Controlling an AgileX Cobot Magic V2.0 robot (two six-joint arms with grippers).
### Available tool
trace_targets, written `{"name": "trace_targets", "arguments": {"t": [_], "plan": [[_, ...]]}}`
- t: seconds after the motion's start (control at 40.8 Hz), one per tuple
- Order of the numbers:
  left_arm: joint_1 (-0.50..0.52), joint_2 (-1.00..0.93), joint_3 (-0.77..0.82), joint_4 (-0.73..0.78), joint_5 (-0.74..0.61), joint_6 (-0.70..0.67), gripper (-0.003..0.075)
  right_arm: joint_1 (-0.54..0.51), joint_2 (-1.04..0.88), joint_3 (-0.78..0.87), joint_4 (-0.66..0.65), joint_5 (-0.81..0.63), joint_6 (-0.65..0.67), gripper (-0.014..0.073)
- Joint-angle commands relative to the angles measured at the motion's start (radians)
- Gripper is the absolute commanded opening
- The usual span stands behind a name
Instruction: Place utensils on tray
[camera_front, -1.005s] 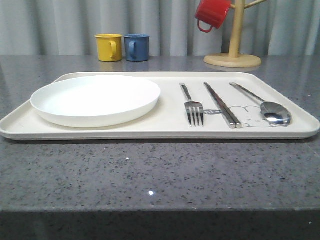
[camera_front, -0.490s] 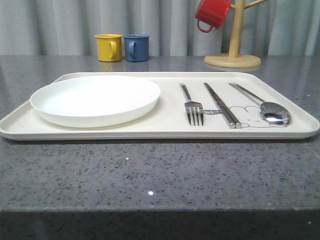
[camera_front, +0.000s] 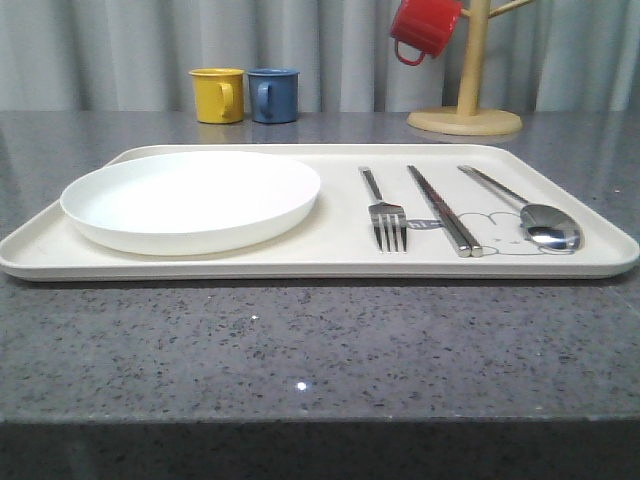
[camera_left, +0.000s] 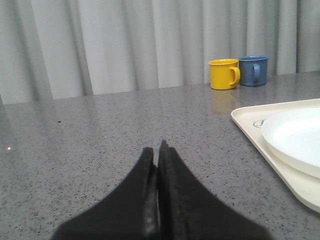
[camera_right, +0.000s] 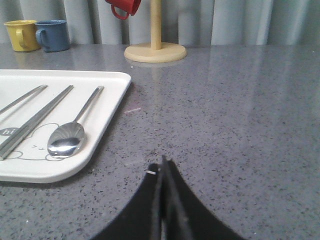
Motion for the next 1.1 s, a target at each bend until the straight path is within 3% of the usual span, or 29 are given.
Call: {"name": "trace_targets", "arguments": {"t": [0.0,1.079], "plan": [[0.001,-0.023,-0.003,-0.01,-0.089,-0.01,-0.0018,-0.008,-0.017,-0.001,-0.007,-0.095,-0.007,-0.0122],[0.001,-0.023,-0.003,-0.01,-0.089,-0.01,-0.0018,-0.043,-0.018,-0.001,-0.007,-0.161,0.059,-0.0122]]}}
